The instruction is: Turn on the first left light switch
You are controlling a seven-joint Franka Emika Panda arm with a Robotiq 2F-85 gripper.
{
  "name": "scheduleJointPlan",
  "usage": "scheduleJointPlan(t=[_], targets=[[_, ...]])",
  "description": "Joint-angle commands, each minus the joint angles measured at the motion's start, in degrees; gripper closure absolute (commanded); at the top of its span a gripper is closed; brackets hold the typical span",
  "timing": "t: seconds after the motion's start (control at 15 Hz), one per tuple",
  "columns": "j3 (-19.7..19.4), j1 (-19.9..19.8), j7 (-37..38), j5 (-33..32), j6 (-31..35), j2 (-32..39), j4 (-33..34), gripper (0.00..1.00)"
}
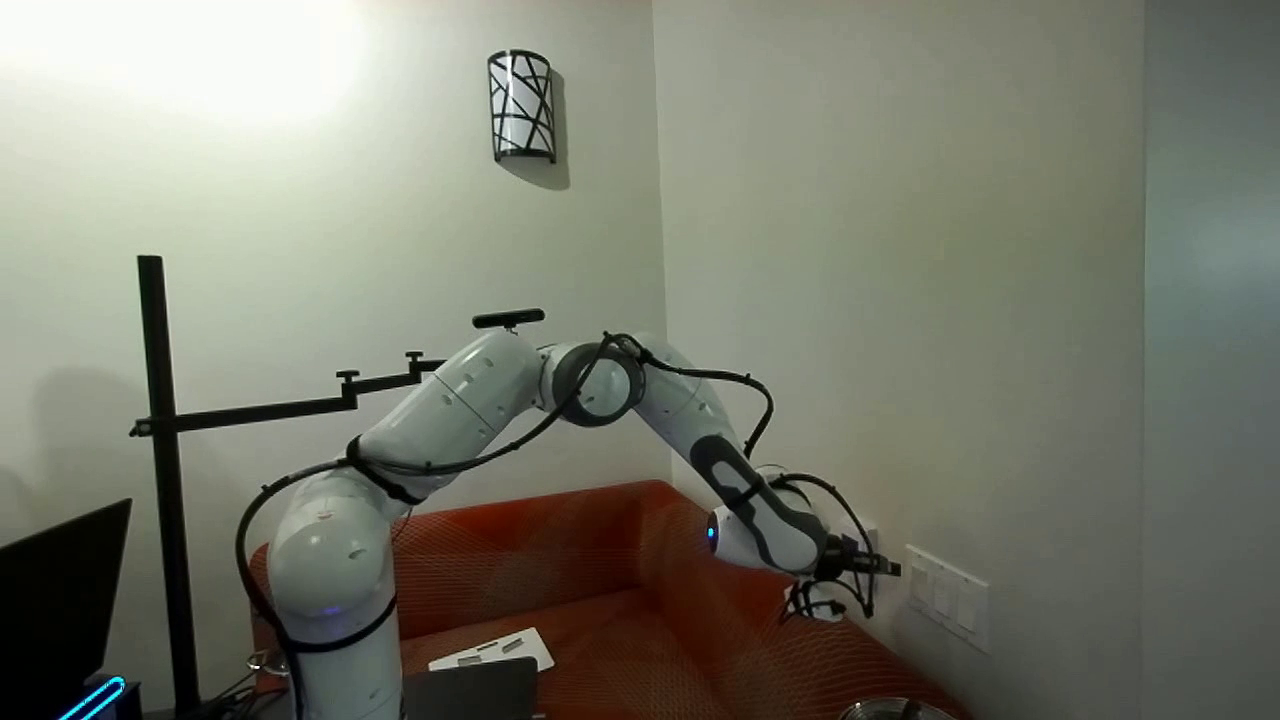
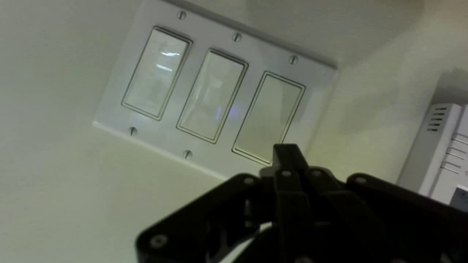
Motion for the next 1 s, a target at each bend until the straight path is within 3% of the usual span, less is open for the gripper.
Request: scheduleJointPlan(t=[0.0,0.93], targets=[[-2.23,1.27,0.68,0.0,2.45,1.86,3.9,1.0],[-5.21,1.69,0.39,0.0,7.08,6.4,12.44,1.0]])
